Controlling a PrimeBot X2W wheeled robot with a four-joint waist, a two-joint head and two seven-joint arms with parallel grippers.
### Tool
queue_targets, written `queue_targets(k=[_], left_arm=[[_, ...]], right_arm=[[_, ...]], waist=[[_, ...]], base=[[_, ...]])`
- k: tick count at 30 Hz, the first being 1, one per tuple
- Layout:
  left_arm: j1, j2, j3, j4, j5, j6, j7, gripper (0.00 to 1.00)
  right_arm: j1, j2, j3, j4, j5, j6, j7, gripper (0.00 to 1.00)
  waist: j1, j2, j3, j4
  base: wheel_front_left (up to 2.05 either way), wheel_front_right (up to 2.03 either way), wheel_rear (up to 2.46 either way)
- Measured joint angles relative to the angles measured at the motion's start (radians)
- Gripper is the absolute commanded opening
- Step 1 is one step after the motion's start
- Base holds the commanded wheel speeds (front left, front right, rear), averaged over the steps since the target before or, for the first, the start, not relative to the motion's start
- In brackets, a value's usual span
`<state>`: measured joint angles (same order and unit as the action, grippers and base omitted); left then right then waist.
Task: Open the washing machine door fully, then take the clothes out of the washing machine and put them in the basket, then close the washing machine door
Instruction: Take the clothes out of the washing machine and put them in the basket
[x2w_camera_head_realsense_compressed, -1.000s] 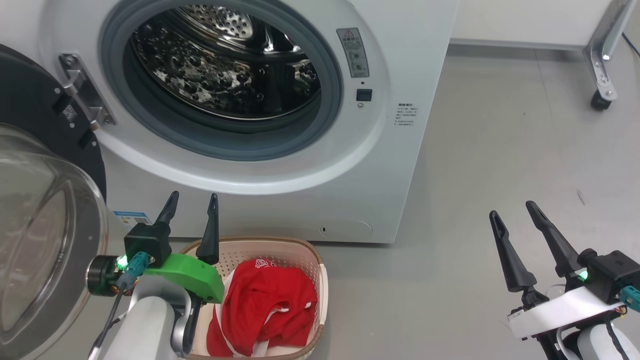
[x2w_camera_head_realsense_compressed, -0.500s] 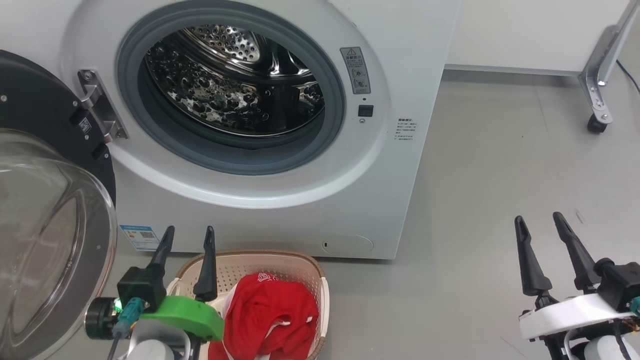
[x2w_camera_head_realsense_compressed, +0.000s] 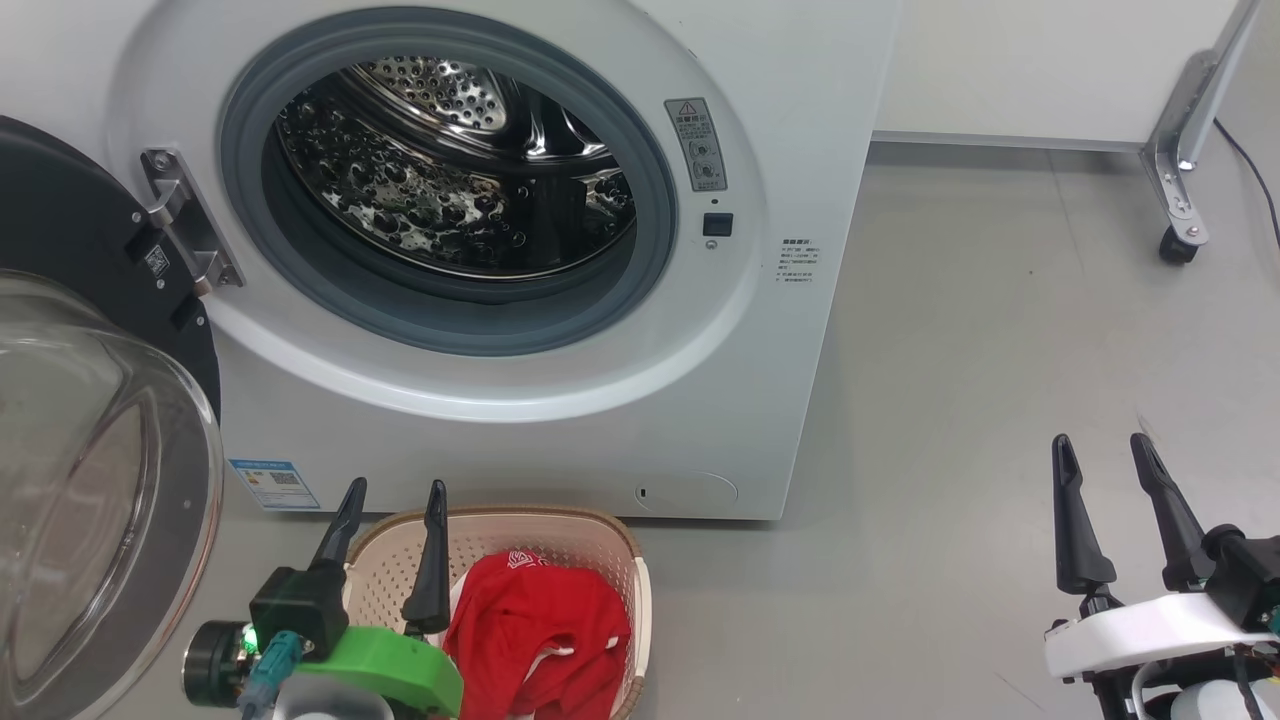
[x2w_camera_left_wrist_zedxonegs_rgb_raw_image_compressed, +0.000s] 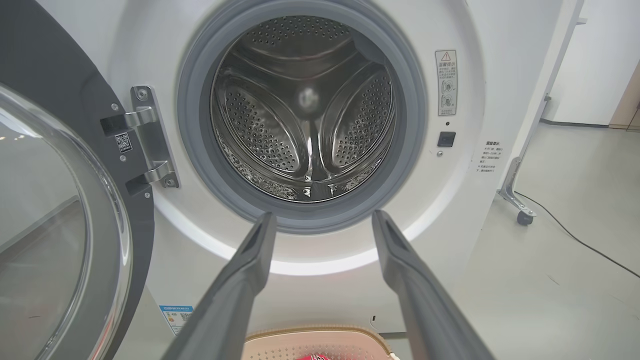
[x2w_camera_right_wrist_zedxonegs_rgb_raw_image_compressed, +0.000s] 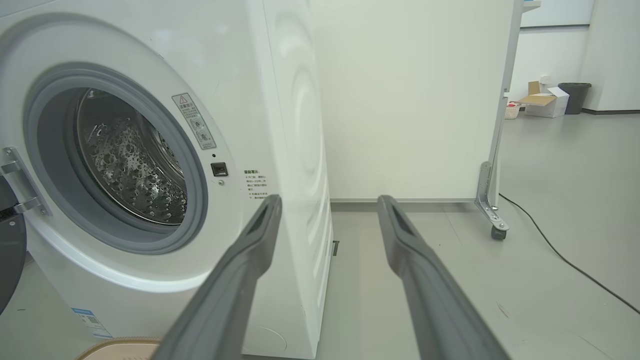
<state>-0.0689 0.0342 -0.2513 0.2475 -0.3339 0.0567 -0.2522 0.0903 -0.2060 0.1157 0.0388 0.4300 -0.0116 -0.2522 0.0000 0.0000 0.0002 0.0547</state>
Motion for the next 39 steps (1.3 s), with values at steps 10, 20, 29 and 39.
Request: queue_targets(k=[10,20,29,39], left_arm=[[0.019,0.001,-0.011,-0.030,0.004,0.000,0.000,1.00],[0.035,0.003,-0.013,-0.046,0.012,0.007,0.000,1.00],[0.039,0.003,-0.014,-0.059,0.019,0.012,0.000,1.00],[0.039,0.003,-0.008,-0.061,0.022,0.018,0.000,1.00]], right_arm=[[0.001,0.009,0.000,-0.002,0.000,0.000,0.000,1.00],[0.002,0.012,0.000,-0.004,-0.003,0.004,0.000,1.00],[0.002,0.017,-0.001,-0.006,-0.003,0.010,0.000,1.00],[0.001,0.021,-0.002,0.000,-0.011,0.020,0.000,1.00]], waist=[[0.0000,0.0000,0.000,-0.002],[0.0000,0.0000,0.004,-0.004],[0.0000,0.0000,0.010,-0.007],[0.0000,0.0000,0.001,-0.010]], base=[[0.00,0.00,0.00],[0.00,0.00,0.00],[0.00,0.00,0.00],[-0.02,0.08,-0.06]])
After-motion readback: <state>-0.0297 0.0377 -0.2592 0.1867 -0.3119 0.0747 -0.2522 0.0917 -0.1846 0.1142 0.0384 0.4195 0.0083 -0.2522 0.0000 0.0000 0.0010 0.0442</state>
